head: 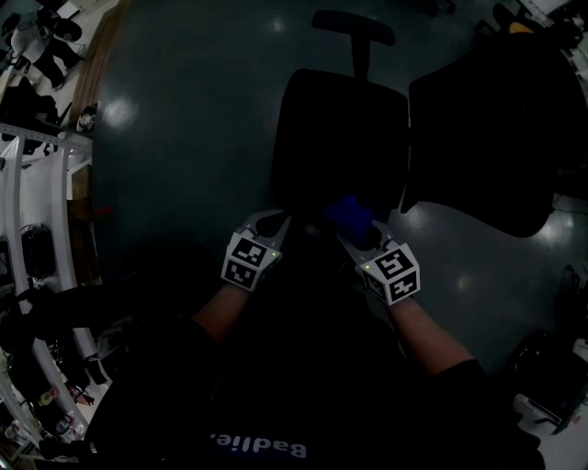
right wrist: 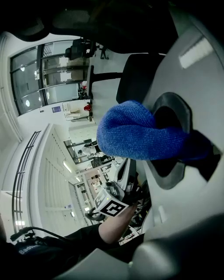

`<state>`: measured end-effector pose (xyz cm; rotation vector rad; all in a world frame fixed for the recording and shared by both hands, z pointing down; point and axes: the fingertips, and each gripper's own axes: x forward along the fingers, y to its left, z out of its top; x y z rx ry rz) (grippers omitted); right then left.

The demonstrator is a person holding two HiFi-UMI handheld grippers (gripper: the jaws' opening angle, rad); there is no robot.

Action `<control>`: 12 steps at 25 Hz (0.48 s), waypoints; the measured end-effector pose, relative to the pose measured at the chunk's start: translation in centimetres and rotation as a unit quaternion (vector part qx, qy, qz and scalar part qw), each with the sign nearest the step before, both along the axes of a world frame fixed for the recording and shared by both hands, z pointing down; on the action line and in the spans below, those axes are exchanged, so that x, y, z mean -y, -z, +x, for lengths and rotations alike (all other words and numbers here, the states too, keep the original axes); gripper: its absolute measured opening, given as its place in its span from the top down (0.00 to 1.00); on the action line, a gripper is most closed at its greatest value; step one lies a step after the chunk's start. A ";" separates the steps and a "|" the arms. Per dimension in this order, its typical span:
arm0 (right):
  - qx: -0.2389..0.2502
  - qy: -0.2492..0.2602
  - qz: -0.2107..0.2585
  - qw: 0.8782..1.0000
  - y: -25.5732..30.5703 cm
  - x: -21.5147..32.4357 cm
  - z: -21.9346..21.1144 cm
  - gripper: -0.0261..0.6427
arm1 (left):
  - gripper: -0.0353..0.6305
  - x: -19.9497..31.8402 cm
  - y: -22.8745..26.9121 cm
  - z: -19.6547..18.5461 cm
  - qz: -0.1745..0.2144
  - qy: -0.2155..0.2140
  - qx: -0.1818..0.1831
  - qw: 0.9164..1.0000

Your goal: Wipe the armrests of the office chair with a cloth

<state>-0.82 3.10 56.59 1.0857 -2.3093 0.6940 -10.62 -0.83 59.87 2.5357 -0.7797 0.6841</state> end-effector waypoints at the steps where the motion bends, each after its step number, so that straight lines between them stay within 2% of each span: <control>1: 0.006 0.002 -0.002 1.000 0.0 0.3 -0.8 0.76 | 0.92 0.1 0.0 0.1 0.000 -0.004 -0.002 1.000; 12: 0.022 0.063 0.004 0.998 0.8 2.6 -9.4 0.76 | 0.92 0.0 -0.1 0.4 0.000 -0.033 -0.026 0.999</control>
